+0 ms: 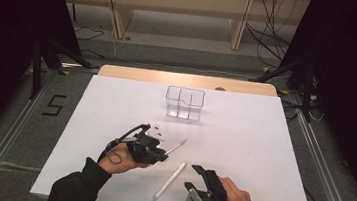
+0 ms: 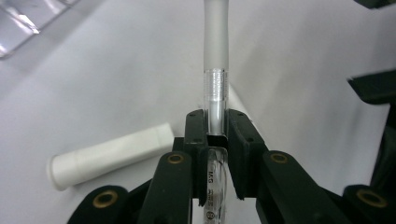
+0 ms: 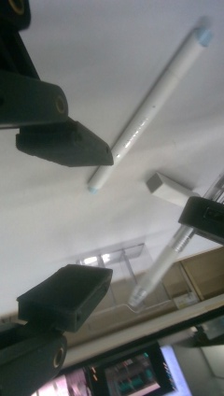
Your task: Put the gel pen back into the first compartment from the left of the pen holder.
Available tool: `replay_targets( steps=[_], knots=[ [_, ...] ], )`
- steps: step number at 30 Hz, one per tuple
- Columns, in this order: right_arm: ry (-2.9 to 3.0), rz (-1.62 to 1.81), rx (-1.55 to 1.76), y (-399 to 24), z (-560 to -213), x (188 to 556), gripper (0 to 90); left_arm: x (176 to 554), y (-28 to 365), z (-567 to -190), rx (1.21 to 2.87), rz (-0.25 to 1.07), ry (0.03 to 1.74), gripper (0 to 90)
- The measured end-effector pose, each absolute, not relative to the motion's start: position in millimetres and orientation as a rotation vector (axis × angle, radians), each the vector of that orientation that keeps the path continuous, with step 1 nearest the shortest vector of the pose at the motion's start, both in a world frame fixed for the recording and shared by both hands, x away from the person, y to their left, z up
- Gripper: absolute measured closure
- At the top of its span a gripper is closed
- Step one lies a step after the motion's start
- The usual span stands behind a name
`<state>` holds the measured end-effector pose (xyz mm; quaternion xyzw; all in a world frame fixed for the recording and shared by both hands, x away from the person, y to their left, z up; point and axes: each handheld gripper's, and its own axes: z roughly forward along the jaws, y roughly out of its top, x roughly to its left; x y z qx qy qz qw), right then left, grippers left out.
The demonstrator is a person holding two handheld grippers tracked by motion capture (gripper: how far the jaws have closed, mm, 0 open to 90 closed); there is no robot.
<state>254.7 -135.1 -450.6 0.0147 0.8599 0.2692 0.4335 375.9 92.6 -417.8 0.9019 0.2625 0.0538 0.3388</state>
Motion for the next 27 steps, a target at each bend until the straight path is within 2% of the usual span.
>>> replay_targets(
  steps=[11,27],
  knots=[
    [2.271,1.114,0.558,-168.5,-438.2,271.0,35.6,415.9,106.2,-393.2,2.079,0.199,0.876,78.6],
    [2.236,1.291,0.842,-197.9,-438.9,274.7,32.1,473.3,107.5,-382.8,1.991,0.274,1.022,78.6]
  ],
)
